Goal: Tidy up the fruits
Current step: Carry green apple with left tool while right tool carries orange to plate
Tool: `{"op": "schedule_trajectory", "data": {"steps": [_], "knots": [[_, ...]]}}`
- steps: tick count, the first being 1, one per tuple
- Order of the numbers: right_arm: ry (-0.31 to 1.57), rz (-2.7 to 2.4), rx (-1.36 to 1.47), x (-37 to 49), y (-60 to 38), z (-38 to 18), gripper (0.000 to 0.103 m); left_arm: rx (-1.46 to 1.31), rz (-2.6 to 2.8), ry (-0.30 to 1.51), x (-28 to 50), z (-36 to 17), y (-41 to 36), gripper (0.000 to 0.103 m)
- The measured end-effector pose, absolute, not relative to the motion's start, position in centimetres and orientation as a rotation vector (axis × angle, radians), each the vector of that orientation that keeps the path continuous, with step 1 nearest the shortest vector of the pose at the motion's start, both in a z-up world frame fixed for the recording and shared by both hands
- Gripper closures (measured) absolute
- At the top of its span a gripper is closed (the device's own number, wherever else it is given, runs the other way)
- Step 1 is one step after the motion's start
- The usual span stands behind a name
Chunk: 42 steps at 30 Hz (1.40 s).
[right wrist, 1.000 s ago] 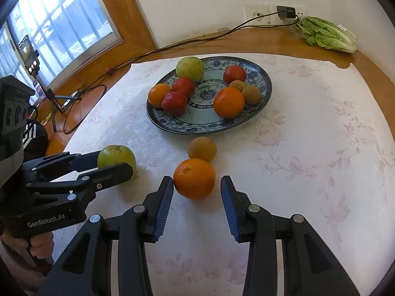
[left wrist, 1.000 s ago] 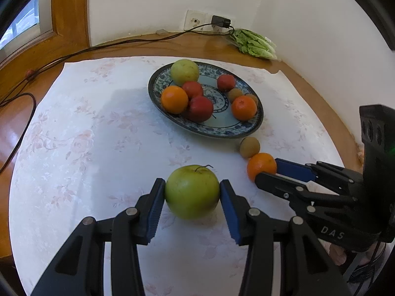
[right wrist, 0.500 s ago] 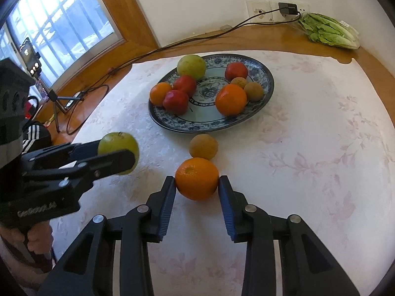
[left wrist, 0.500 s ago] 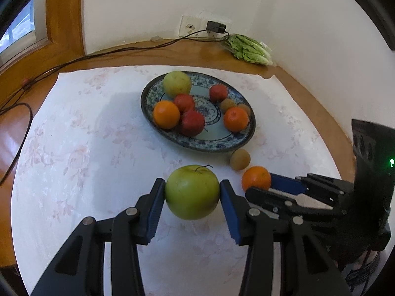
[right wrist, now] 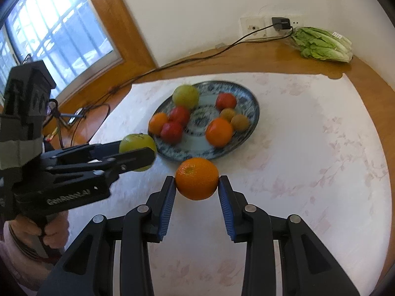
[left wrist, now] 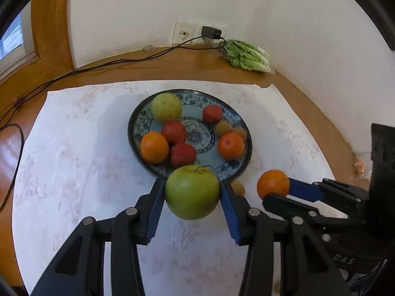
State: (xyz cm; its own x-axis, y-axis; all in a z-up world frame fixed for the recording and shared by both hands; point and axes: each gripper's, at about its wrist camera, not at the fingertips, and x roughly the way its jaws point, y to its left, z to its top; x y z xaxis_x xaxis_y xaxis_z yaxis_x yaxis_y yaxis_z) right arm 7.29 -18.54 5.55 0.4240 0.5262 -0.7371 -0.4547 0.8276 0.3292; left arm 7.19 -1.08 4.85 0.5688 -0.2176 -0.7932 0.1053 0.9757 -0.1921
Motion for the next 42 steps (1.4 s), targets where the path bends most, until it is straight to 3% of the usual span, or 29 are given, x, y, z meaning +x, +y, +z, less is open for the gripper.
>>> {"op": "schedule_trajectory", "data": {"steps": [42], "knots": [[0.967, 0.599, 0.121, 12.4, -16.6, 3.7, 0.067, -0.165, -0.200, 0.914, 10.7, 2.9, -0.1, 0.053]]}}
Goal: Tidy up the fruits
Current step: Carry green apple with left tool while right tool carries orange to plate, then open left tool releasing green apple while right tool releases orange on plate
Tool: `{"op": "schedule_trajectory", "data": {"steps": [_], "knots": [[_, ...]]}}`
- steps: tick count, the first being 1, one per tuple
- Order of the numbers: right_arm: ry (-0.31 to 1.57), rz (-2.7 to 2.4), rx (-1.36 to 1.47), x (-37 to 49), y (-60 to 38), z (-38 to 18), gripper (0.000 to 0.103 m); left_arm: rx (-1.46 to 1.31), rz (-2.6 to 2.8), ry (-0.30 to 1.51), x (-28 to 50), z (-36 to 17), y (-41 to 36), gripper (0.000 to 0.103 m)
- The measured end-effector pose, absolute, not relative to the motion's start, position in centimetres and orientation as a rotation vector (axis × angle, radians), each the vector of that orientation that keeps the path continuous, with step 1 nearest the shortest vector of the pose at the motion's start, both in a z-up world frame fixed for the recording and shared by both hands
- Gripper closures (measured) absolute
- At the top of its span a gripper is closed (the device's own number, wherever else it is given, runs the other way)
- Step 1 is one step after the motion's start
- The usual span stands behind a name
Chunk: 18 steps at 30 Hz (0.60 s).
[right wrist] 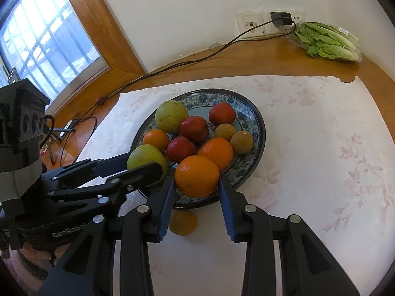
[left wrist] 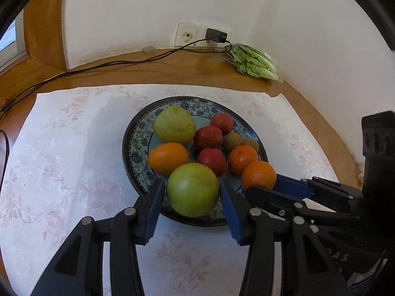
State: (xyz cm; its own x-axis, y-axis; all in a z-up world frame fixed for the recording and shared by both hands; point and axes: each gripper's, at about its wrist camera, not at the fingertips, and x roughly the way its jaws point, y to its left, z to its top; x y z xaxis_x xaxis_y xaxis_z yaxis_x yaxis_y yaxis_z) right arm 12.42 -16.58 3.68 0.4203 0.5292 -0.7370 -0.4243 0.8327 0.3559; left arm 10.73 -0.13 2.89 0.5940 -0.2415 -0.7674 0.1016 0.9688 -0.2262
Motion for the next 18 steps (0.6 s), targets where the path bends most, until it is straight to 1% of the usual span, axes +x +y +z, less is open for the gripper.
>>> {"op": "schedule_trajectory", "data": {"steps": [5, 18], "knots": [[0.966, 0.590, 0.124, 12.6, -16.7, 3.7, 0.066, -0.173, -0.192, 0.907, 10.6, 3.3, 0.2, 0.047], [0.962, 0.597, 0.128, 12.6, -16.6, 3.5, 0.066, -0.170, -0.162, 0.911, 9.2, 4.2, 1.0, 0.045]]}}
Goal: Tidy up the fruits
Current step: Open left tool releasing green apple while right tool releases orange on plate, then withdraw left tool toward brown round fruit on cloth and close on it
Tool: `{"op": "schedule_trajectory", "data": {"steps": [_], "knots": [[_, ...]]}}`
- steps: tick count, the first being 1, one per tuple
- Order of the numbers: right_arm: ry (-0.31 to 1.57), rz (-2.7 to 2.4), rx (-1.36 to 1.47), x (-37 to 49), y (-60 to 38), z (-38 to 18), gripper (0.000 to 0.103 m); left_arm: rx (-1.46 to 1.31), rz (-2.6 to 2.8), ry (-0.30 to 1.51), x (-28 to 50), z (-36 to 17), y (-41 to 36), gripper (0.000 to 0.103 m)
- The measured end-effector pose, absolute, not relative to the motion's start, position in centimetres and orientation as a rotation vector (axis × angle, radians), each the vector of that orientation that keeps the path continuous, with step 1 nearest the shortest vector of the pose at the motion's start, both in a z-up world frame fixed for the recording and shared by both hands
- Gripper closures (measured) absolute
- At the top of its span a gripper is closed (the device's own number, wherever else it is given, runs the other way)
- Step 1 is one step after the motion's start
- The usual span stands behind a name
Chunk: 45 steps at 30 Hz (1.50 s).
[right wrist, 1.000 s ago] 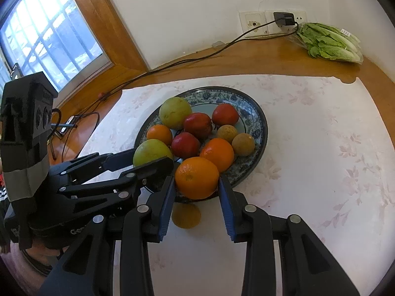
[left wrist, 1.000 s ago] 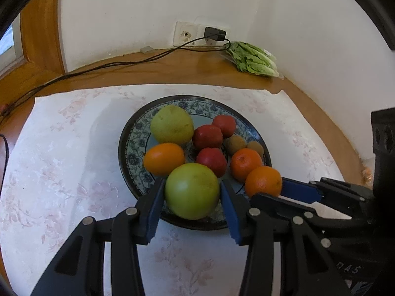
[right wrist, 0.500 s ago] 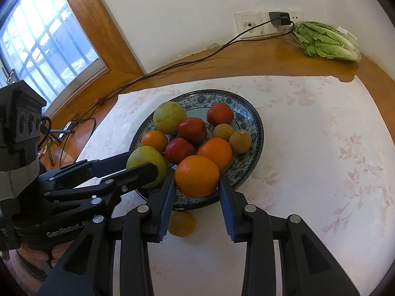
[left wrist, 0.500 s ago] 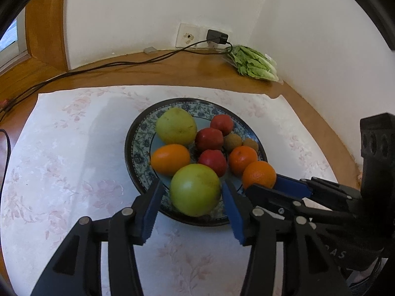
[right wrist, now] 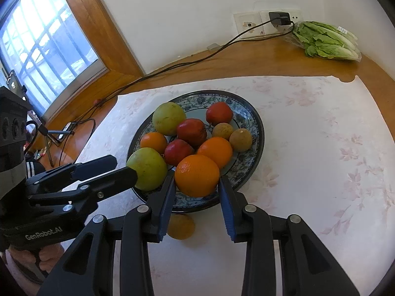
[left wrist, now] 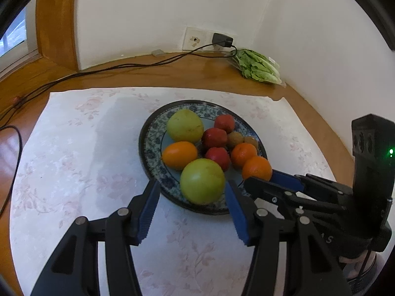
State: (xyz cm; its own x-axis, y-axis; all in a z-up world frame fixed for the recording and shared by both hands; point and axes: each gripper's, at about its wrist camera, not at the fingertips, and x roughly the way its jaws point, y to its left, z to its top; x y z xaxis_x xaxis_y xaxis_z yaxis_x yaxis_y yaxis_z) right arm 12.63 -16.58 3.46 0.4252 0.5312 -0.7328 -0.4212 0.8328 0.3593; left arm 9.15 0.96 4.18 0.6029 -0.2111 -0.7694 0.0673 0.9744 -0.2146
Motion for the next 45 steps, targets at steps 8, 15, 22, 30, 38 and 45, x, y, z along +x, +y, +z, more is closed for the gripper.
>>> {"op": "schedule_trajectory", "data": {"steps": [8, 15, 22, 30, 38, 45], "knots": [[0.937, 0.602, 0.132, 12.3, -16.8, 3.9, 0.063, -0.168, -0.161, 0.909, 8.2, 4.5, 1.3, 0.045], [0.929, 0.594, 0.121, 11.3, -17.4, 4.8, 0.063, -0.155, -0.182, 0.914, 7.3, 4.6, 0.3, 0.045], [0.940, 0.572, 0.092, 9.2, -18.8, 5.3, 0.063, -0.140, -0.212, 0.924, 6.9, 4.5, -1.2, 0.045], [0.951, 0.540, 0.093, 6.6, -20.5, 5.0, 0.063, -0.121, -0.249, 0.946, 6.2, 3.7, -3.2, 0.045], [0.971, 0.510, 0.101, 5.0, -22.2, 4.2, 0.062, -0.095, -0.257, 0.958, 5.8, 2.8, -5.0, 0.045], [0.991, 0.509, 0.118, 4.1, -23.3, 3.4, 0.062, -0.072, -0.265, 0.972, 5.8, 2.0, -6.2, 0.050]]}}
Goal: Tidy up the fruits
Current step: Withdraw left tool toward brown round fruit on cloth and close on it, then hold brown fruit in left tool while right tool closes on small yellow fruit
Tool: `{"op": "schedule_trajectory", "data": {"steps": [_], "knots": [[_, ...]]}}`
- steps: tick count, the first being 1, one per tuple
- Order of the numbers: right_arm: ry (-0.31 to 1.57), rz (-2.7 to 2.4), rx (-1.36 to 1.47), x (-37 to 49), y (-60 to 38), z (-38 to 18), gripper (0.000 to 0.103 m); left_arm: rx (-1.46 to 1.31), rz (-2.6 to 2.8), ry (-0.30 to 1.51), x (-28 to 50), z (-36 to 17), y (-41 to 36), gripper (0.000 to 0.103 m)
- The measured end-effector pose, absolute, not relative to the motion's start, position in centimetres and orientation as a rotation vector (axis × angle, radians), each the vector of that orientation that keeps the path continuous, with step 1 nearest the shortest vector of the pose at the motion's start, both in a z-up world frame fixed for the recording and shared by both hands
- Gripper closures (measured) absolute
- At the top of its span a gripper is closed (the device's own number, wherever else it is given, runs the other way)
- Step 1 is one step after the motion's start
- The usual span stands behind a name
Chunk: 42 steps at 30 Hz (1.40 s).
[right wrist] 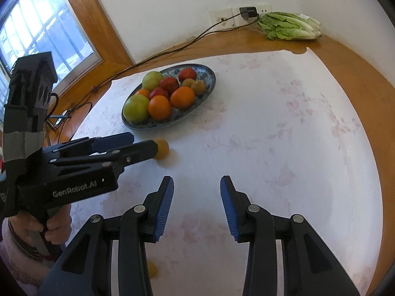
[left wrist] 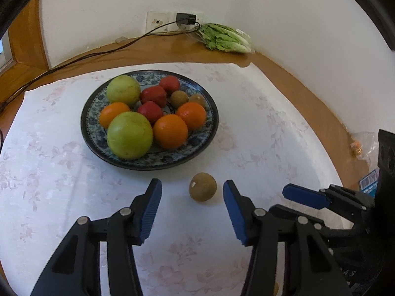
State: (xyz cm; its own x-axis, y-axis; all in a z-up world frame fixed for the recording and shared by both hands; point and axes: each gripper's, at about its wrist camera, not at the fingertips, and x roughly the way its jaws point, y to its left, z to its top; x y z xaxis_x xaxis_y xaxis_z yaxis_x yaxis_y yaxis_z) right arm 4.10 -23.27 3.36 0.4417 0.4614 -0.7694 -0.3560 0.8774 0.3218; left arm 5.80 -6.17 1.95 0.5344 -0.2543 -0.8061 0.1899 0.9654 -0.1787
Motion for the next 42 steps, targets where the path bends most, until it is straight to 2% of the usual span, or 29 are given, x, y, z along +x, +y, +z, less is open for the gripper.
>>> {"op": "schedule_trajectory", "data": {"steps": [6, 11, 42], "knots": [[0.992, 0.525, 0.138, 3.5, -23.7, 3.0, 0.062, -0.054, -0.281, 0.978, 5.9, 1.6, -7.1, 0.059], [0.992, 0.525, 0.145, 3.6, -23.9, 2.8, 0.062, -0.046, -0.293, 0.985, 6.1, 1.1, -7.7, 0.076], [1.004, 0.518, 0.105, 0.4, -23.2, 2.9, 0.062, -0.075, -0.222, 0.967, 2.0, 2.3, -3.4, 0.076]]}}
